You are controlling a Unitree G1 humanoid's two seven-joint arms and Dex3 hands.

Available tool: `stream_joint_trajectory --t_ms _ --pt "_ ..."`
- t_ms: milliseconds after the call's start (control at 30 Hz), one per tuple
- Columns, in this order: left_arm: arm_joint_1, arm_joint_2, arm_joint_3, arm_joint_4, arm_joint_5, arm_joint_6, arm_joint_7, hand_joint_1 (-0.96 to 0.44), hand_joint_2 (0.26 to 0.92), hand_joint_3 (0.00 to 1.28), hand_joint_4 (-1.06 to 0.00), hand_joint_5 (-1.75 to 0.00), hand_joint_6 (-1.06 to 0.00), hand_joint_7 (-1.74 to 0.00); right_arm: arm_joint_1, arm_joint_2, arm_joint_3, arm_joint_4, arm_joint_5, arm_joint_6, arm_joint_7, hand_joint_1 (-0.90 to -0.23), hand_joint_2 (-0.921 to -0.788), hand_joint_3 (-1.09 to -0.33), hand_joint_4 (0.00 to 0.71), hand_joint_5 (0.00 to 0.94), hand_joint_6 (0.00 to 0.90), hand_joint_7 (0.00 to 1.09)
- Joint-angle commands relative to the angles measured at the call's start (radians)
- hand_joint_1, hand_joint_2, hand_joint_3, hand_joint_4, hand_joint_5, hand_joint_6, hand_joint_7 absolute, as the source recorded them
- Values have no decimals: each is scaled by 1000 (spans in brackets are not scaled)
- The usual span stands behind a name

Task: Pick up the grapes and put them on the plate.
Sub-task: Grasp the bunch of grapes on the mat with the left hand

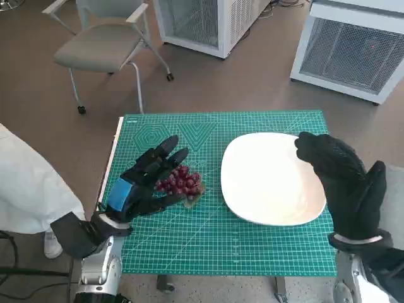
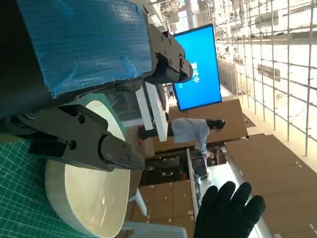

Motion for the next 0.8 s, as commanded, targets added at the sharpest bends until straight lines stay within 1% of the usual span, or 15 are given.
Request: stream_joint_trajectory --t_ms 33,100,167,200,267,300,367,433,500,567,700,800 --pt "3 10 2 -20 3 9 2 -191 921 30 -438 -1 -411 -1 14 0 3 0 -3 11 -1 -438 -921 -614 452 607 185 934" --pt "1 16 2 -26 13 6 8 -190 921 30 -438 0 -411 -1 15 0 3 -2 -3 12 -1 -438 -921 -614 452 607 184 935" --pt "-2 30 -4 -28 66 -20 36 -190 921 30 -434 0 -410 -1 17 -1 3 -3 -2 12 -1 -438 -921 -614 452 607 184 935" --pt "-3 49 -12 -33 135 -40 71 -192 920 30 -422 0 -406 0 17 -1 3 -3 -2 12 -1 -438 -921 -614 451 607 184 935" --pt "-1 112 -34 -66 349 -68 173 -200 915 27 -380 0 -386 0 18 -1 3 -2 -1 13 0 -438 -921 -614 451 608 184 936" --pt "4 153 -48 -101 479 -61 230 -203 910 24 -349 0 -370 0 17 -1 3 -2 -1 13 0 -438 -921 -615 451 608 183 936" --pt "16 216 -73 -196 676 20 286 -198 891 16 -272 0 -323 0 17 -2 3 -1 -1 14 1 -438 -921 -615 451 608 183 937" --pt "24 245 -90 -287 778 138 275 -170 863 9 -185 0 -274 0 18 -3 3 -1 1 15 2 -438 -921 -615 450 609 183 937" --pt "22 250 -101 -352 820 247 236 -122 835 6 -119 0 -244 0 18 -3 2 -2 3 16 3 -437 -921 -615 449 609 182 938" --pt "16 244 -111 -394 837 332 200 -67 811 4 -73 -1 -227 -1 19 -4 2 -2 5 17 4 -436 -921 -616 448 610 181 938" --pt "-8 229 -145 -438 888 465 147 -1 790 2 -42 -2 -218 -2 20 -5 1 -4 8 20 4 -436 -921 -616 447 613 180 940" --pt "-18 225 -171 -461 919 532 121 28 787 2 -42 -4 -218 -2 21 -5 1 -7 8 20 4 -435 -921 -616 447 615 179 941"
